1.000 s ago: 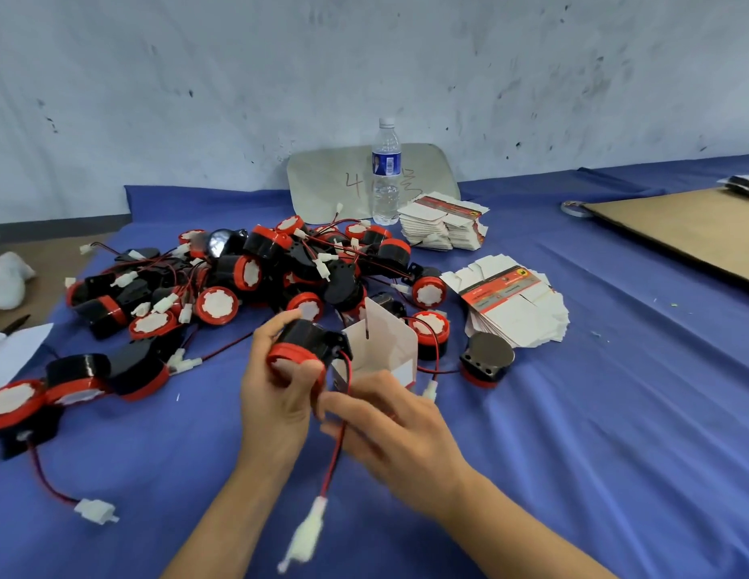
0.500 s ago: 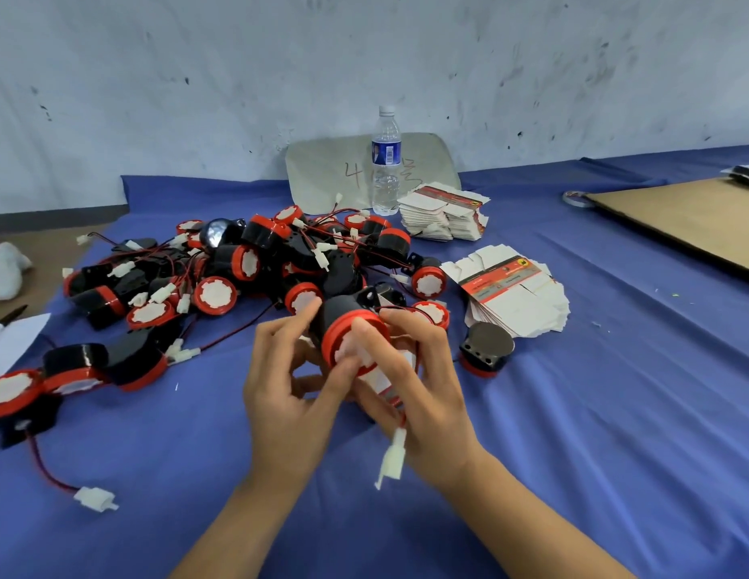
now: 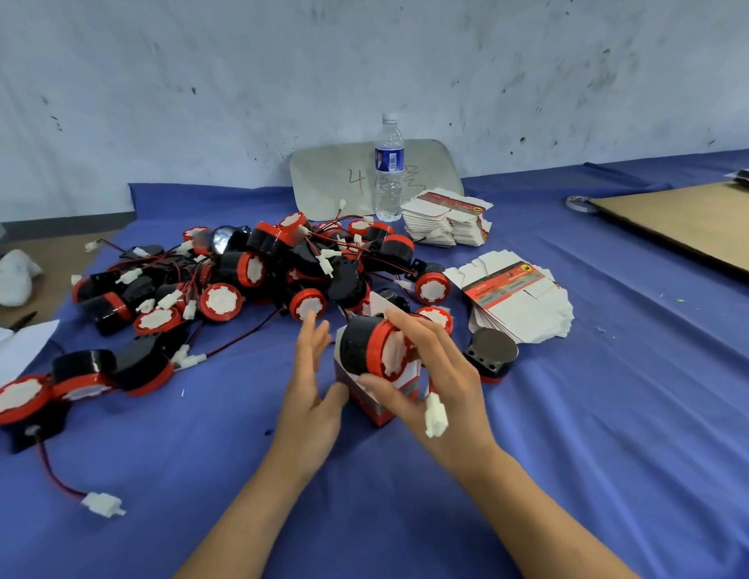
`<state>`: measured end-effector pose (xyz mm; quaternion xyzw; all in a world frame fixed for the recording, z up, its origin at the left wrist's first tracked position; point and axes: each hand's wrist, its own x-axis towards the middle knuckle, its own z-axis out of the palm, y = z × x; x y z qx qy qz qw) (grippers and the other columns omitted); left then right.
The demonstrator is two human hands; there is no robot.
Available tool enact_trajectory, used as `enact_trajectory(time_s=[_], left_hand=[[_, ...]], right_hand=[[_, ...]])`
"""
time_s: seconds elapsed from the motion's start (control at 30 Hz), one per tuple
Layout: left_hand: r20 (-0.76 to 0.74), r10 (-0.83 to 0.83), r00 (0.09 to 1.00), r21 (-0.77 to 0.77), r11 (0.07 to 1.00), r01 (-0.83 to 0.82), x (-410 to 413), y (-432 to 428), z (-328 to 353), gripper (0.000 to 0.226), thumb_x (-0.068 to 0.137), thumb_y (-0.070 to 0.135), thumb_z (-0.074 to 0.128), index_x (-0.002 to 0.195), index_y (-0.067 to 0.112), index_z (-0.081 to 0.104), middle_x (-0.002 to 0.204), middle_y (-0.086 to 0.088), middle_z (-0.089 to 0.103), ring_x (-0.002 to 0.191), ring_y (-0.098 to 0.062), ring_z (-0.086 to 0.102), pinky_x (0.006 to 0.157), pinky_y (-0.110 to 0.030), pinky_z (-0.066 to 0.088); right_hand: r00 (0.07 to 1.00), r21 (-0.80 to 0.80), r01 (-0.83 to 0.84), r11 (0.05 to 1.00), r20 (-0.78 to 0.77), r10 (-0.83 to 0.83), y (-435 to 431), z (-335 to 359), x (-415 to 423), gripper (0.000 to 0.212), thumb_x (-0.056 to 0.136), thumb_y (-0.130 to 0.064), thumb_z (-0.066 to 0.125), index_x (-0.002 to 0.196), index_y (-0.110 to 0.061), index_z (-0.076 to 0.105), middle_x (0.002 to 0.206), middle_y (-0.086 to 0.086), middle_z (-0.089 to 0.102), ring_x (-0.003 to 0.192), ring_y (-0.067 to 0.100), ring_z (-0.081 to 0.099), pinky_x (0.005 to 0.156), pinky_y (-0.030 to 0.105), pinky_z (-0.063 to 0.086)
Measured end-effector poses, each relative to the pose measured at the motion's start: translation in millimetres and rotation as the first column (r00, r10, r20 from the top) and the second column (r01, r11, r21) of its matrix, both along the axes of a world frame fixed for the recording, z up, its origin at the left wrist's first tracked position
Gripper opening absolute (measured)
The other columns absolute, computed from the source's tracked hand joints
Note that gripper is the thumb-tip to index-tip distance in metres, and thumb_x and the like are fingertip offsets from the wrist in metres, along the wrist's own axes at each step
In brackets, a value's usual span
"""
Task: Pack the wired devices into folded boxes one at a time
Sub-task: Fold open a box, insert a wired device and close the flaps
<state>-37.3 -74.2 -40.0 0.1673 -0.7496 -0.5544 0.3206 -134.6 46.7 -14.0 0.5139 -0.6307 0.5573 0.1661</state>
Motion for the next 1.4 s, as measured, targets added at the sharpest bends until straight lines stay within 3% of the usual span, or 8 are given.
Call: enact_trajectory(time_s=[0.3,0.43,0.57,0.67,0.97,1.13,1.27,1.4], left_hand=[[0.124,-0.120,0.985,-0.029,0.992,0.124,-1.2,2.5,0.3,0.096,0.072,0.048,0.079,0.139,0.059,0.010,0.121,0.040,0.049,0.073,-0.016,0.057,0.076,-0.025,0.054],[0.251,-0.113,0.961,-0.160,0.975,0.157,-3.7,2.5,-3.4,0.116,0.057,0.057,0.082,0.138,0.066,-0.001,0.118,0.042,0.051,0.099,0.011,0.057,0.081,-0.007,0.045],[0.235,-0.067,0.970,-0.196,0.974,0.115,-5.6,1.9,-6.0,0.116,0.061,0.049,0.087,0.135,0.071,0.001,0.112,0.031,0.056,0.096,0.006,0.060,0.077,-0.010,0.048],[0.228,-0.025,0.973,-0.205,0.976,0.073,-6.0,4.3,-3.1,0.114,0.051,0.070,0.078,0.131,0.075,-0.003,0.108,0.033,0.054,0.092,0.004,0.060,0.073,-0.009,0.047],[0.157,0.050,0.986,-0.294,0.956,-0.001,-3.6,0.6,-8.6,0.117,0.066,0.042,0.084,0.133,0.074,-0.006,0.115,0.028,0.054,0.092,0.005,0.059,0.071,-0.003,0.042],[0.079,0.109,0.991,-0.383,0.921,-0.071,0.8,7.0,0.9,0.088,0.068,0.061,0.064,0.136,0.073,0.007,0.125,0.042,0.041,0.092,0.015,0.054,0.072,0.001,0.041],[0.034,0.183,0.982,-0.603,0.788,-0.126,0.4,10.0,2.9,0.029,0.084,0.033,0.070,0.107,0.047,0.060,0.146,0.007,0.044,0.075,0.002,0.056,0.065,-0.012,0.044],[0.057,0.303,0.951,-0.686,0.704,-0.183,0.3,12.4,8.4,0.008,0.083,0.030,0.073,0.077,0.028,0.068,0.148,-0.005,0.044,0.053,-0.010,0.051,0.042,-0.027,0.044]], right_hand=[[0.931,0.086,-0.126,0.988,0.356,0.087,5.2,5.6,-13.8,0.036,0.081,-0.043,0.055,0.115,-0.033,0.059,0.102,-0.012,0.067,0.096,0.008,0.061,0.081,0.017,0.045],[0.884,0.021,-0.188,0.982,0.440,0.159,5.7,8.7,-16.4,0.030,0.081,-0.036,0.059,0.111,-0.032,0.061,0.096,-0.013,0.070,0.093,0.007,0.065,0.080,0.016,0.047],[0.989,0.136,0.146,0.980,-0.024,-0.144,9.3,8.4,-19.5,0.038,0.075,-0.042,0.061,0.104,-0.022,0.073,0.098,-0.013,0.071,0.096,-0.010,0.055,0.092,0.029,0.042],[0.925,0.217,0.307,0.927,-0.296,-0.238,9.3,4.7,-22.2,0.035,0.072,-0.042,0.071,0.097,-0.019,0.077,0.092,-0.005,0.073,0.085,0.013,0.068,0.097,0.050,0.041],[0.904,0.367,0.305,0.879,-0.401,-0.147,0.3,-3.6,-11.9,0.009,0.076,-0.025,0.079,0.073,-0.017,0.076,0.068,0.000,0.061,0.065,0.021,0.064,0.111,0.060,0.026],[0.983,0.478,0.133,0.869,-0.175,-0.054,2.9,-0.7,-13.7,0.036,0.080,-0.020,0.055,0.114,-0.012,0.065,0.080,-0.003,0.068,0.087,0.018,0.064,0.121,0.031,0.003],[0.991,0.374,-0.102,0.922,0.120,0.061,2.3,-3.4,-14.9,0.009,0.097,-0.029,0.047,0.105,-0.030,0.043,0.088,-0.004,0.066,0.084,0.006,0.059,0.097,0.019,0.038],[0.973,0.083,0.016,0.996,0.228,-0.034,1.0,-4.4,-20.3,0.013,0.094,-0.014,0.056,0.090,-0.024,0.050,0.094,0.008,0.059,0.081,0.012,0.063,0.068,0.020,0.049]])
